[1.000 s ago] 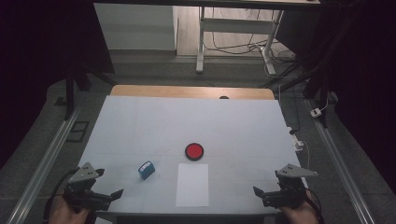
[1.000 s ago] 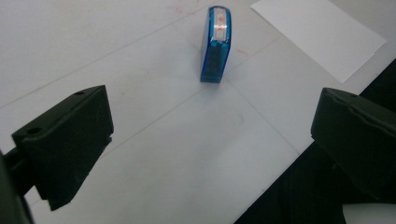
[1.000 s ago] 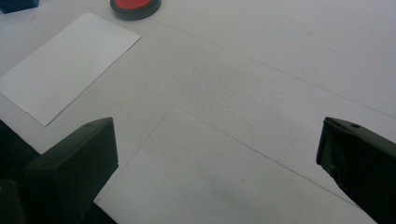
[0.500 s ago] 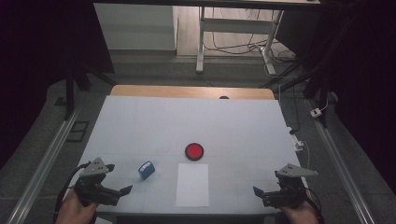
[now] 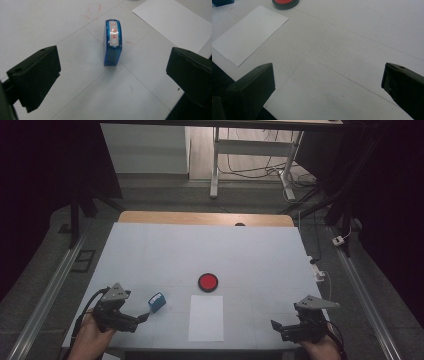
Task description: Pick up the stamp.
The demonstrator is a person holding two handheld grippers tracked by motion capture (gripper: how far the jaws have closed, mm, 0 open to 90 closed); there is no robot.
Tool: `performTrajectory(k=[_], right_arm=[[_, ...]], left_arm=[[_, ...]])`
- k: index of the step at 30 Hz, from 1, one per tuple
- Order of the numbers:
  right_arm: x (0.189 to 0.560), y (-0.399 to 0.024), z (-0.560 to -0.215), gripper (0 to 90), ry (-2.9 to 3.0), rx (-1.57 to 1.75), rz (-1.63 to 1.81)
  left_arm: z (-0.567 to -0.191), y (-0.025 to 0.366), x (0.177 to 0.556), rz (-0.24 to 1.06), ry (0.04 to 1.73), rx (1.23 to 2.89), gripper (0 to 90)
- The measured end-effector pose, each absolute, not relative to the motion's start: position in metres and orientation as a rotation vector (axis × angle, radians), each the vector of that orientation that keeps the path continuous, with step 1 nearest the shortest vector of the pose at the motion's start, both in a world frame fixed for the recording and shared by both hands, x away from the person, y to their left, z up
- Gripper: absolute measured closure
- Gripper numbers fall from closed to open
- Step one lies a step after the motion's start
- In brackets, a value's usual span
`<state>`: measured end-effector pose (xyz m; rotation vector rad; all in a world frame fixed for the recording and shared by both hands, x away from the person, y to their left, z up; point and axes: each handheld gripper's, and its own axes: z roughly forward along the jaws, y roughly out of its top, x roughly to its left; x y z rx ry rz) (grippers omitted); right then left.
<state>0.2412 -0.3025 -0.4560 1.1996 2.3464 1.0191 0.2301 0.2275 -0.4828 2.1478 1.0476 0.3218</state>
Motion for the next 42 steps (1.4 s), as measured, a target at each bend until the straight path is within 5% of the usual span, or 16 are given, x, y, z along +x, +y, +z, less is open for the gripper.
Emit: performTrajectory(k=[29,35,42], right_arm=[[0.242,-0.302,-0.456,0.0,2.359,1.198,1.014],[0.242,-0.302,-0.456,0.0,2.367,1.192,1.011],[0.242,-0.301,-0.457,0.0,2.374,1.187,1.011]], left_arm=[[-0.500,0.190,0.276,0.269,0.984,2.317,0.8],[-0.499,0.189,0.276,0.267,0.961,2.348,27.8],[-0.495,0.185,0.275,0.298,0.961,2.362,48.6]])
